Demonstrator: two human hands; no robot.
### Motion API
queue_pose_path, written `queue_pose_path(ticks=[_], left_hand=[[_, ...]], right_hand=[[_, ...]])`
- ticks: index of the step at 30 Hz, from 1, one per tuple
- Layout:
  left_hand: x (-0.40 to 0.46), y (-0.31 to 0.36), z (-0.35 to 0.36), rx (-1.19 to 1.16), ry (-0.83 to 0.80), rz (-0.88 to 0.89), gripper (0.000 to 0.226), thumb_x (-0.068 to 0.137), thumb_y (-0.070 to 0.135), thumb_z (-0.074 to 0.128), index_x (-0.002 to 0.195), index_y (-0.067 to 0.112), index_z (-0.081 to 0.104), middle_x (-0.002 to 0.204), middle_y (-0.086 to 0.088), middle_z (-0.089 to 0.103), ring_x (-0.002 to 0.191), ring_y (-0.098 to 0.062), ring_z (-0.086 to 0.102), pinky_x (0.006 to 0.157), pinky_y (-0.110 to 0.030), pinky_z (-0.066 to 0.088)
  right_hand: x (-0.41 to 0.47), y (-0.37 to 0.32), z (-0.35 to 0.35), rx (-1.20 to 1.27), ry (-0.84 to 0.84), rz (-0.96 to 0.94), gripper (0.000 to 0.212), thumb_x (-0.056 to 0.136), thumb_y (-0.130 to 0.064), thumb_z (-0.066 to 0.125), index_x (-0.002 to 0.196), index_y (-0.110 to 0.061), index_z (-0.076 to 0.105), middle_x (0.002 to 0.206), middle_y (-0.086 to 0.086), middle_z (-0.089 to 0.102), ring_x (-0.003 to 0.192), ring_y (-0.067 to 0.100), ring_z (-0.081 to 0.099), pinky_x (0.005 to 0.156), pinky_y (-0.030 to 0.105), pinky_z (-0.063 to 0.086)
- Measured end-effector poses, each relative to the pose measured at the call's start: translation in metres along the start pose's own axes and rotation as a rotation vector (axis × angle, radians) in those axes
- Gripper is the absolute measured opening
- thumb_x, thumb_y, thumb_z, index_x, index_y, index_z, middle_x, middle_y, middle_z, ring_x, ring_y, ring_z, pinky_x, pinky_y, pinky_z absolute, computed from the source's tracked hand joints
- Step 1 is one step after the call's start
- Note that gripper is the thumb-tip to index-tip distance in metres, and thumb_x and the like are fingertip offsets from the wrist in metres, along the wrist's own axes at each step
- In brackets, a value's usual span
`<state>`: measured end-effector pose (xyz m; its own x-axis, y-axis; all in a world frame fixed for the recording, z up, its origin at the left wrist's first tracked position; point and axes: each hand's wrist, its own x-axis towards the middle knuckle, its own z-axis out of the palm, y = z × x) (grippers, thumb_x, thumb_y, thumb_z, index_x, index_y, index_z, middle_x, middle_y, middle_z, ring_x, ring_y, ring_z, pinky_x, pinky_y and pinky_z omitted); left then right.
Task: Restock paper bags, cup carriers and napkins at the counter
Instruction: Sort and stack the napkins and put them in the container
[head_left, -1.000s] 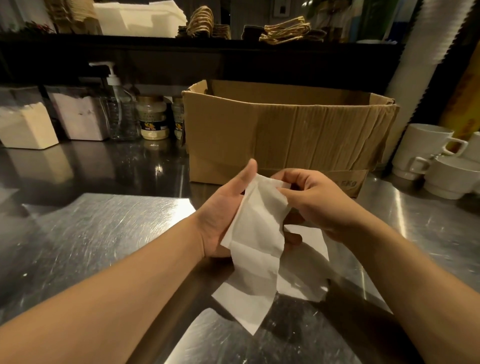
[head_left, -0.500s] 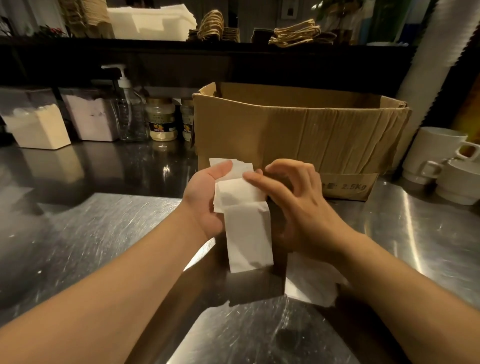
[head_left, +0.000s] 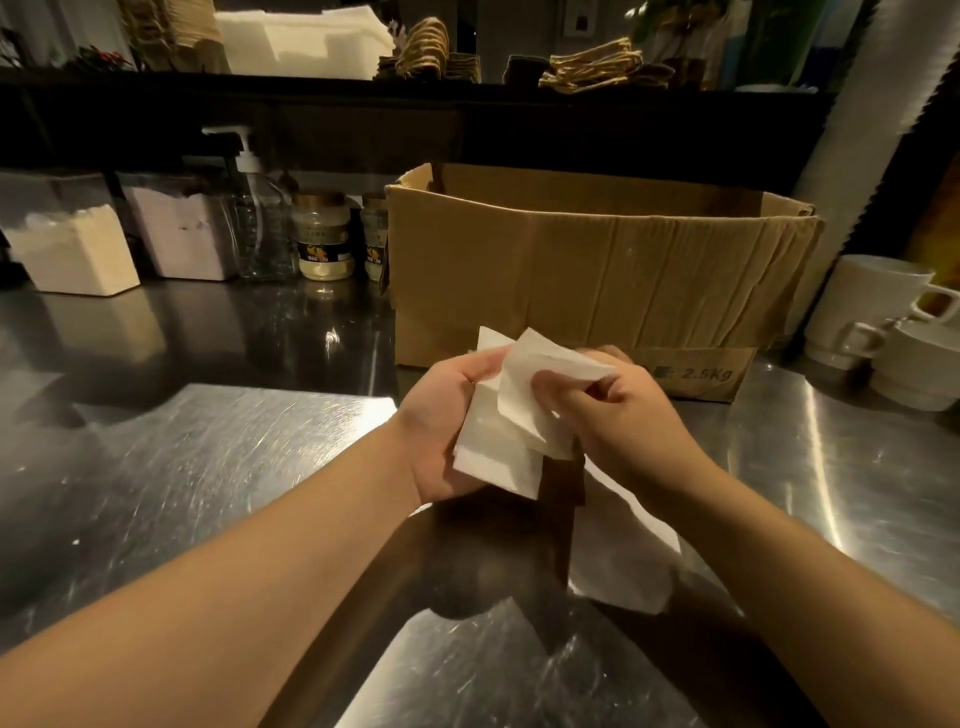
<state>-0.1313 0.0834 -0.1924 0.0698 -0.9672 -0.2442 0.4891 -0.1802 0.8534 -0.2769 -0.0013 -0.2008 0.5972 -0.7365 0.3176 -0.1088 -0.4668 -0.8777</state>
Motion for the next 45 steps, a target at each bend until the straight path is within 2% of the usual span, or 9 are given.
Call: queue_pose_path(ticks=[3,8,12,18,23,28,33,39,45], left_hand=[[0.004,-0.001,-0.002,-0.047,0.012,-0.039,0.051,0.095,0.052,0.050,0.125,0.017,0.072,0.101,-0.013,0.073,0.083,-0.028,0.073,0.071,-0.039,0.060],[0.007,0.002,-0.007,-0.148,0.065,-0.048,0.063,0.098,0.060,0.048,0.145,0.018,0.053,0.119,-0.015,0.067,0.102,-0.033,0.069,0.082,-0.047,0.059],[0.009,0.001,-0.008,-0.163,0.105,-0.023,0.058,0.100,0.060,0.043,0.138,0.019,0.057,0.104,-0.014,0.072,0.102,-0.034,0.068,0.079,-0.045,0.060],[0.008,0.002,-0.007,-0.216,0.159,-0.018,0.057,0.098,0.060,0.049,0.131,0.016,0.061,0.099,-0.015,0.069,0.097,-0.028,0.065,0.090,-0.041,0.054],[0.009,0.003,-0.006,-0.194,0.144,-0.019,0.055,0.099,0.061,0.046,0.132,0.019,0.058,0.097,-0.011,0.069,0.093,-0.026,0.065,0.079,-0.041,0.058],[0.012,0.003,-0.010,-0.128,0.143,-0.004,0.063,0.097,0.060,0.050,0.145,0.019,0.053,0.142,-0.012,0.060,0.131,-0.032,0.058,0.109,-0.048,0.046],[0.008,-0.002,-0.002,0.021,-0.005,-0.069,0.051,0.098,0.065,0.038,0.126,0.028,0.060,0.099,-0.010,0.077,0.084,-0.025,0.074,0.078,-0.038,0.061],[0.002,-0.004,0.004,0.096,-0.204,-0.083,0.067,0.082,0.077,0.045,0.127,0.028,0.058,0.100,-0.011,0.077,0.089,-0.030,0.074,0.082,-0.043,0.060],[0.002,-0.010,-0.001,0.207,-0.209,-0.068,0.056,0.066,0.025,0.068,0.121,0.023,0.058,0.091,-0.010,0.071,0.087,-0.027,0.067,0.085,-0.043,0.054]], right_hand=[[0.002,0.006,-0.001,-0.008,0.129,0.089,0.034,0.085,-0.047,0.075,0.107,-0.040,0.050,0.116,0.000,0.057,0.097,0.024,0.067,0.068,0.038,0.063],[-0.008,-0.003,-0.008,-0.372,0.134,-0.406,0.019,0.086,-0.057,0.062,0.093,-0.042,0.053,0.101,-0.017,0.050,0.101,0.014,0.053,0.084,0.042,0.052],[-0.017,-0.013,-0.002,-0.638,-0.204,-0.487,0.043,0.078,-0.066,0.072,0.114,-0.045,0.059,0.120,-0.021,0.043,0.120,0.010,0.033,0.104,0.034,0.029],[-0.012,-0.004,0.003,-0.673,-0.122,-0.584,0.021,0.090,-0.039,0.068,0.110,-0.038,0.062,0.116,-0.017,0.055,0.111,0.007,0.038,0.097,0.039,0.028],[-0.013,-0.009,-0.002,-0.450,-0.099,-0.493,0.009,0.088,-0.031,0.063,0.096,-0.035,0.063,0.096,-0.024,0.058,0.097,0.002,0.054,0.087,0.027,0.039],[-0.014,-0.032,-0.030,0.503,-0.389,-0.084,0.007,0.082,-0.015,0.062,0.078,-0.017,0.068,0.084,0.008,0.062,0.086,0.027,0.059,0.075,0.042,0.049],[-0.006,-0.027,-0.030,0.062,-0.297,-0.023,0.010,0.098,-0.015,0.063,0.095,-0.018,0.072,0.092,-0.002,0.073,0.087,0.016,0.072,0.073,0.030,0.062],[-0.003,-0.018,-0.024,0.028,-0.088,0.006,0.013,0.090,-0.024,0.070,0.101,-0.032,0.067,0.097,-0.014,0.070,0.096,0.013,0.070,0.069,0.030,0.064],[-0.004,-0.014,-0.021,-0.160,-0.032,-0.124,0.017,0.091,-0.035,0.068,0.107,-0.034,0.066,0.108,-0.016,0.059,0.104,0.014,0.062,0.078,0.038,0.064]])
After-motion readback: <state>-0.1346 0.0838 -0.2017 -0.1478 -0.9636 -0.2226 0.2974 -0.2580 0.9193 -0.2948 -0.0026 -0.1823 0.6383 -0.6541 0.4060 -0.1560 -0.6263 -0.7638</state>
